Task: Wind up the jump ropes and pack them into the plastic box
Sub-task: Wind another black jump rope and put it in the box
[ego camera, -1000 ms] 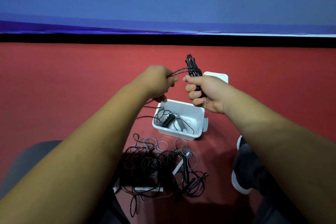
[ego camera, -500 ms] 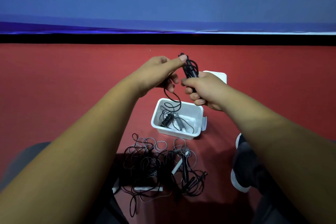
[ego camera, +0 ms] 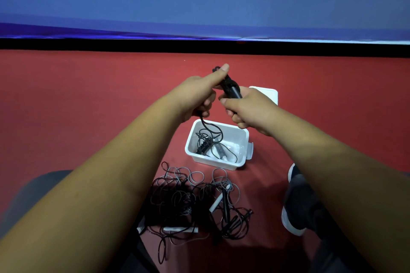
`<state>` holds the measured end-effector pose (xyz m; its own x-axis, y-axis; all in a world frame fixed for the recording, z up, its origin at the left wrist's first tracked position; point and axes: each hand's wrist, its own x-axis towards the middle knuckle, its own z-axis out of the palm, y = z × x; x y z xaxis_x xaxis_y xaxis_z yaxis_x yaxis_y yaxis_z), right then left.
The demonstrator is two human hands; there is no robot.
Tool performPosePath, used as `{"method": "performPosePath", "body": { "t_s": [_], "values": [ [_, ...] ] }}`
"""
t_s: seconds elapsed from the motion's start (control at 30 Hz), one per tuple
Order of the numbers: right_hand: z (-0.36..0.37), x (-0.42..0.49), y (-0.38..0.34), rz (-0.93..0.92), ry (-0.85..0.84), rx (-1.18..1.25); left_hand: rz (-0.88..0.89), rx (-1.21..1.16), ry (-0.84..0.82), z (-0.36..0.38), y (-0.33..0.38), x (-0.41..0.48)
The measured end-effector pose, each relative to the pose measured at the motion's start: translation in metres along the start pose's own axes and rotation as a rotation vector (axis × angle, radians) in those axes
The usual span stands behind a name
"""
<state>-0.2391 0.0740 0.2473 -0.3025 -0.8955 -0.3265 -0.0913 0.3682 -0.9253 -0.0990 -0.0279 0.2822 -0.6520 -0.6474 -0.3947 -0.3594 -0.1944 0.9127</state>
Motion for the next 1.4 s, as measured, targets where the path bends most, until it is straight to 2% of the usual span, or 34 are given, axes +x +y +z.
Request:
{"method": "performPosePath", "body": {
  "t_s": [0.1, 0.2, 0.47, 0.6, 0.73, 0.83, 1.03, 1.17, 1.27, 1.4],
  "values": [
    [0.002, -0.005, -0.003, 0.015, -0.104, 0.030, -0.024, -0.168, -0.032, 0.002, -0.006, 0.003],
    [0.003, -0.009, -0.006, 0.029, -0.183, 0.092, 0.024, -0.232, -0.006, 0.001, -0.010, 0.008],
    [0.004, -0.014, -0.014, 0.065, -0.231, 0.245, 0.082, -0.359, 0.046, 0.000, -0.012, 0.016],
    [0.006, -0.015, -0.015, 0.140, -0.219, 0.375, 0.089, -0.221, 0.024, -0.004, -0.008, 0.012],
    [0.003, -0.009, -0.012, 0.161, -0.118, 0.451, 0.062, 0.016, 0.022, -0.009, -0.009, 0.013],
    [-0.003, -0.001, -0.006, 0.190, -0.046, 0.489, 0.105, 0.121, -0.051, -0.013, -0.015, 0.014],
    [-0.012, 0.008, 0.002, 0.263, -0.051, 0.532, 0.156, 0.117, -0.277, -0.014, -0.012, 0.009],
    [-0.015, 0.002, -0.001, 0.269, -0.141, 0.614, 0.130, 0.159, -0.221, -0.018, -0.012, 0.008],
    [-0.017, -0.007, -0.010, 0.240, -0.225, 0.702, 0.197, 0.230, -0.195, -0.024, -0.015, 0.009],
    [-0.014, -0.001, -0.010, 0.247, -0.139, 0.786, 0.256, 0.236, -0.277, -0.027, -0.014, 0.007]
  ]
}}
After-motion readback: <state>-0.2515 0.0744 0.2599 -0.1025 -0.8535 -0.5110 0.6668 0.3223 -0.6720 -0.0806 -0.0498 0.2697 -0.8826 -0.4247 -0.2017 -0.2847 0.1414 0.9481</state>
